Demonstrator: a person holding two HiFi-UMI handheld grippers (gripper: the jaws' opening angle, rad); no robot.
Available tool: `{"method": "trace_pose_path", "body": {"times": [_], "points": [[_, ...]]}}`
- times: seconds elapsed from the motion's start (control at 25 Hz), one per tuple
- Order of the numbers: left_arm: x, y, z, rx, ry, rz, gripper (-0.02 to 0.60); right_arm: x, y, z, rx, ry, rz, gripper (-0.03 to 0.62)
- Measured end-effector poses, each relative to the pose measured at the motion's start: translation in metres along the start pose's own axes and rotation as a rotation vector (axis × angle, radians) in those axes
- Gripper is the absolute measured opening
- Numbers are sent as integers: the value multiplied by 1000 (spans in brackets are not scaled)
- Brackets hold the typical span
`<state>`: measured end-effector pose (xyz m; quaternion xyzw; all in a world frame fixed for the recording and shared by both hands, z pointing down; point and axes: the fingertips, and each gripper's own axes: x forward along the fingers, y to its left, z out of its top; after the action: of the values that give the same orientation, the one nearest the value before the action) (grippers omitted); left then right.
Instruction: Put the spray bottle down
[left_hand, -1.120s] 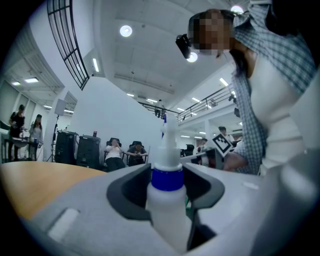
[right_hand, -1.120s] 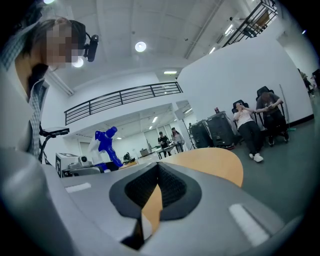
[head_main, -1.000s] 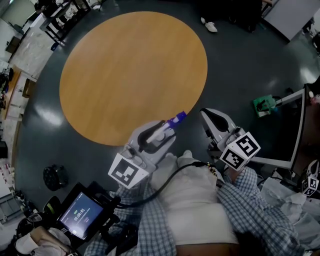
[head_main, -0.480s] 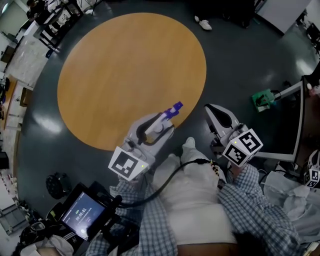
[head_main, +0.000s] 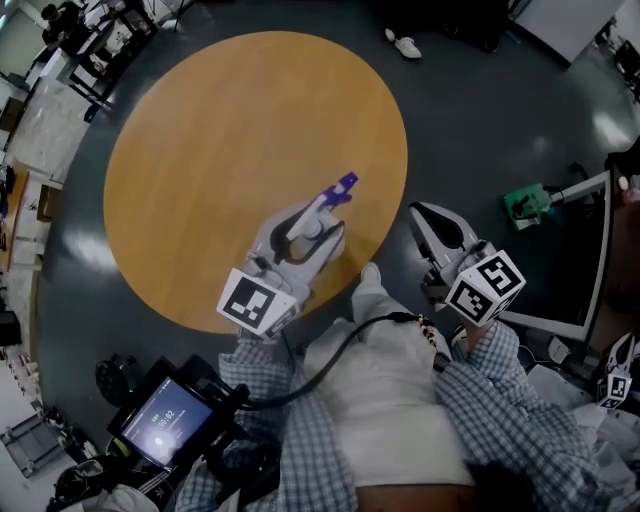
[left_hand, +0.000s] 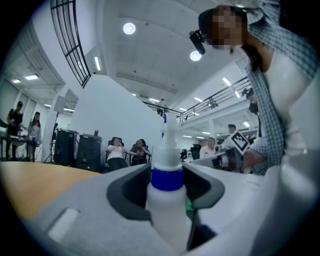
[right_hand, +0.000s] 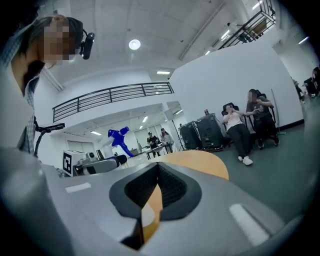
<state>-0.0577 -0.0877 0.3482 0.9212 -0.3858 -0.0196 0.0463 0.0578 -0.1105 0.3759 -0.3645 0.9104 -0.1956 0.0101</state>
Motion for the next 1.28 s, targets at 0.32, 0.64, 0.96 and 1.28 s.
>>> {"method": "trace_pose_path", "body": {"times": [0.32, 0.64, 0.96, 1.28], "points": [[93, 55, -21, -32, 28, 30, 178, 37, -66, 7, 23, 70, 26, 3], [148, 85, -38, -30, 57, 54, 179, 55, -102, 7, 49, 126, 52, 3], [151, 72, -24, -12, 27, 23, 179, 47, -104, 11, 63, 149, 41, 3], [154, 75, -38, -9, 43, 16, 182, 58, -109, 0, 69, 148, 49, 3]]}}
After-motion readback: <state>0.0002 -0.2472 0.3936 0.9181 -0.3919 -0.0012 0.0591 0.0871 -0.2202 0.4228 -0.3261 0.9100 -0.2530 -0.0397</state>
